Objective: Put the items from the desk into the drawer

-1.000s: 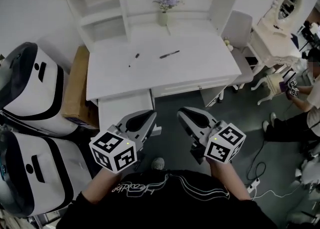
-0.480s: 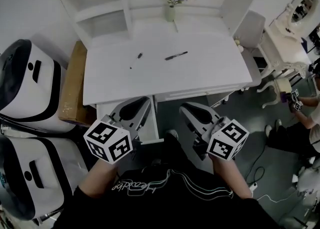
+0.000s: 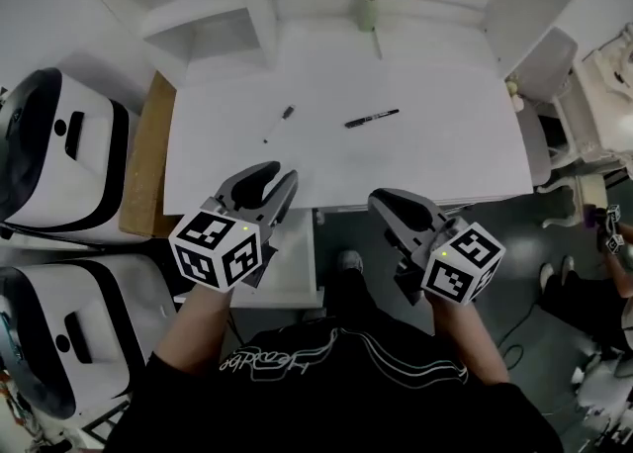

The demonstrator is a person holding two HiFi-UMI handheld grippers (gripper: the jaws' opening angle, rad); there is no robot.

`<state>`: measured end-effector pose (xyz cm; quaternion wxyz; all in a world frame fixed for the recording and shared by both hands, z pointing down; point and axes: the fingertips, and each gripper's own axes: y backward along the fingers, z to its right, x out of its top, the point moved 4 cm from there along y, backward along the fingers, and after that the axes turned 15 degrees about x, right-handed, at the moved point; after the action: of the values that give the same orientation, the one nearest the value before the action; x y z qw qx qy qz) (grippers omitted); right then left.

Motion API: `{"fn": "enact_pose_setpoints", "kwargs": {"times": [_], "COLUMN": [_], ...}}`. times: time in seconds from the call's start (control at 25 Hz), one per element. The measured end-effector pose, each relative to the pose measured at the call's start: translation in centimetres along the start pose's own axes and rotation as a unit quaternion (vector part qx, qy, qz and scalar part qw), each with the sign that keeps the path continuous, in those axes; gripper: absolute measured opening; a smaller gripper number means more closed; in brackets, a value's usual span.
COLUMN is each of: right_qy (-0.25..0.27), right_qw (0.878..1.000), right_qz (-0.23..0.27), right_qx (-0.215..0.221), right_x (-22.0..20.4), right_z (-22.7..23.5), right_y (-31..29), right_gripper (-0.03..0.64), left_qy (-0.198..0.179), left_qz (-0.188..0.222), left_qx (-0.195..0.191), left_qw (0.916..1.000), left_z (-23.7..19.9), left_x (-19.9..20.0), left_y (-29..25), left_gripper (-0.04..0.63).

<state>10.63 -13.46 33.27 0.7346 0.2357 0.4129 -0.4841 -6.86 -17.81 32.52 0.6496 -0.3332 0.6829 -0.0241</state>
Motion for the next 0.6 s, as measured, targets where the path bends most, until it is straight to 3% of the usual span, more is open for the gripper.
{"fn": "enact_pose_setpoints", "kwargs": {"times": [0.32,0.6], "right_qy": [-0.033,-0.050], "right_qw": [0.999,0.998], "right_qz": [-0.029,-0.047], "right_qx": [-0.004,-0.009], "right_x": [-0.1,-0.8], "right_z": [7.5,10.6], "right_y": [-1.4,-1.7], "right_gripper": [0.058,0.058], "left_qy": [-0.005,-0.035], "left_qz": [-0.052,-0.096], "left_qx": [0.054,0.108], "left_qw": [0.9972,0.9889], "left_z": [-5.7,-9.8], "left_x": [-1.1,-3.2], "left_y": [-9.2,-15.1], "left_gripper": [0.229,0.219]}}
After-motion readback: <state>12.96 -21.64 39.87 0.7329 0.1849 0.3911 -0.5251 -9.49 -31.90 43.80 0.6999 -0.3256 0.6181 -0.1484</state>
